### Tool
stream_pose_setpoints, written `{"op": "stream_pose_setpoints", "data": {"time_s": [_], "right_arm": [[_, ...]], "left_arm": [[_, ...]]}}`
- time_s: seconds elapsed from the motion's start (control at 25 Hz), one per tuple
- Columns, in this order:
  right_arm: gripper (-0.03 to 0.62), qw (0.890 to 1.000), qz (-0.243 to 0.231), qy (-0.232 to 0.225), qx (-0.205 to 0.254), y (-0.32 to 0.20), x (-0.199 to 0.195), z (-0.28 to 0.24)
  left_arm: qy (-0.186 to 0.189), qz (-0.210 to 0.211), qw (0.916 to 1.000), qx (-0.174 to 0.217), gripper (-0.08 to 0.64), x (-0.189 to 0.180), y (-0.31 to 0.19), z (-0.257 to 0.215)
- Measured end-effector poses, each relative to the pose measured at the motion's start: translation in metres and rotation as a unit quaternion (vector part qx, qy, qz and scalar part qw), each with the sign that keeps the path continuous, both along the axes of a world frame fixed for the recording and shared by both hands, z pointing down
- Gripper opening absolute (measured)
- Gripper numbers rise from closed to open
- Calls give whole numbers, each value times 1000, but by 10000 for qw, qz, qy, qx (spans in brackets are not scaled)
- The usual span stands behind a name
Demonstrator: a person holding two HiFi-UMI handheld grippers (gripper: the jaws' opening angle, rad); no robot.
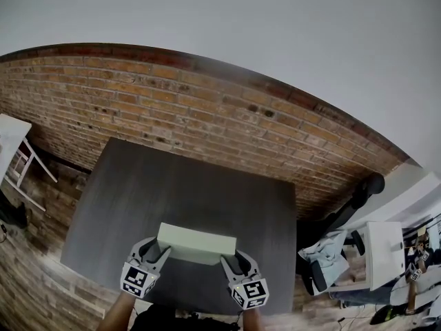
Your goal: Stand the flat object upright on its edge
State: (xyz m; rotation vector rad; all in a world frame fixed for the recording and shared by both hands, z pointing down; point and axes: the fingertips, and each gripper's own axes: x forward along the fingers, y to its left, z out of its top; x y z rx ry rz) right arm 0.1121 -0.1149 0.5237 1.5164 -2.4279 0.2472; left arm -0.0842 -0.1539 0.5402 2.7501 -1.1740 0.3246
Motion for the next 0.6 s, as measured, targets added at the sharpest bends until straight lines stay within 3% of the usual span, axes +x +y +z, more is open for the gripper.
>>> {"op": "stream_pose_setpoints", "data": {"time_s": [0.6], "right_arm": [[195, 9999, -66, 119, -12, 0, 1, 0]], "left_arm": [[64, 164, 9998, -20, 202, 0, 1, 3]]}}
